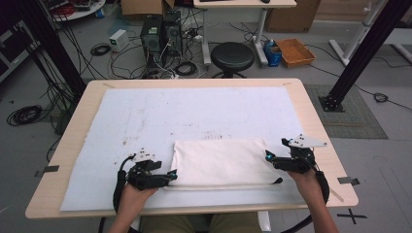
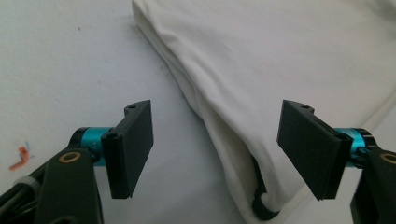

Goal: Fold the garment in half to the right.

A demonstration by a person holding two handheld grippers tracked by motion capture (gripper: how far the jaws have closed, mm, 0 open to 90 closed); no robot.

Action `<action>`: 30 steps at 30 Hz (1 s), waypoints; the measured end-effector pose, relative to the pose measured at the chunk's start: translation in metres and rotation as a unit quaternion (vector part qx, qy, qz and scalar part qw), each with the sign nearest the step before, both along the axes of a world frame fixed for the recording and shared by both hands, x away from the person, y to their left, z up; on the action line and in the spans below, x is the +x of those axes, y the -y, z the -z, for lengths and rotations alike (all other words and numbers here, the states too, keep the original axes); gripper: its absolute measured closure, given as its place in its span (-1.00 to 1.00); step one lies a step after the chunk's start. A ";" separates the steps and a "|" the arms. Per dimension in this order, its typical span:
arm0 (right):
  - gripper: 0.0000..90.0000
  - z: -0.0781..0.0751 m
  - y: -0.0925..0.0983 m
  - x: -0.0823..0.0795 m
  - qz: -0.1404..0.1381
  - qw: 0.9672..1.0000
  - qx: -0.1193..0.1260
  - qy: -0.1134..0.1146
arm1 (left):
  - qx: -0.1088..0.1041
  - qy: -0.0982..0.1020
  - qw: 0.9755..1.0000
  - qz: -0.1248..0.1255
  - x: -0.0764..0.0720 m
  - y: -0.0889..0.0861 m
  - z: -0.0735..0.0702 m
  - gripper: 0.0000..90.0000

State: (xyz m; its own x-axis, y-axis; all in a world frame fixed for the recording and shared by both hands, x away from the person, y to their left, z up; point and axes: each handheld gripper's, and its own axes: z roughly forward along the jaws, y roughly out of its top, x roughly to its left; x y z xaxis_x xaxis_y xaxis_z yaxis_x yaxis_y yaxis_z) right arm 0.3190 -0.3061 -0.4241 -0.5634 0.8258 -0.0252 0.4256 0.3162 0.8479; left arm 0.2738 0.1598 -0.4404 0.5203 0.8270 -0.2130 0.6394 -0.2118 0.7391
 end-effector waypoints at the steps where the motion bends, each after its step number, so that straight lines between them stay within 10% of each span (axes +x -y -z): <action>1: -0.54 0.000 0.000 0.000 0.000 1.000 0.001 -0.001 | 0.008 -0.004 1.000 -0.001 -0.001 0.001 0.000 -0.31; 12: -0.54 0.000 0.002 -0.001 -0.001 1.000 0.002 0.000 | 0.064 0.018 0.998 -0.003 -0.026 0.012 0.003 0.14; 24: -0.54 -0.018 -0.030 0.007 -0.049 0.999 0.011 0.007 | -0.003 0.002 1.000 -0.010 -0.026 -0.001 0.010 0.77; 30: -0.54 -0.036 -0.073 0.033 -0.084 0.996 0.017 -0.005 | 0.000 0.001 1.000 -0.014 -0.025 0.000 0.010 0.80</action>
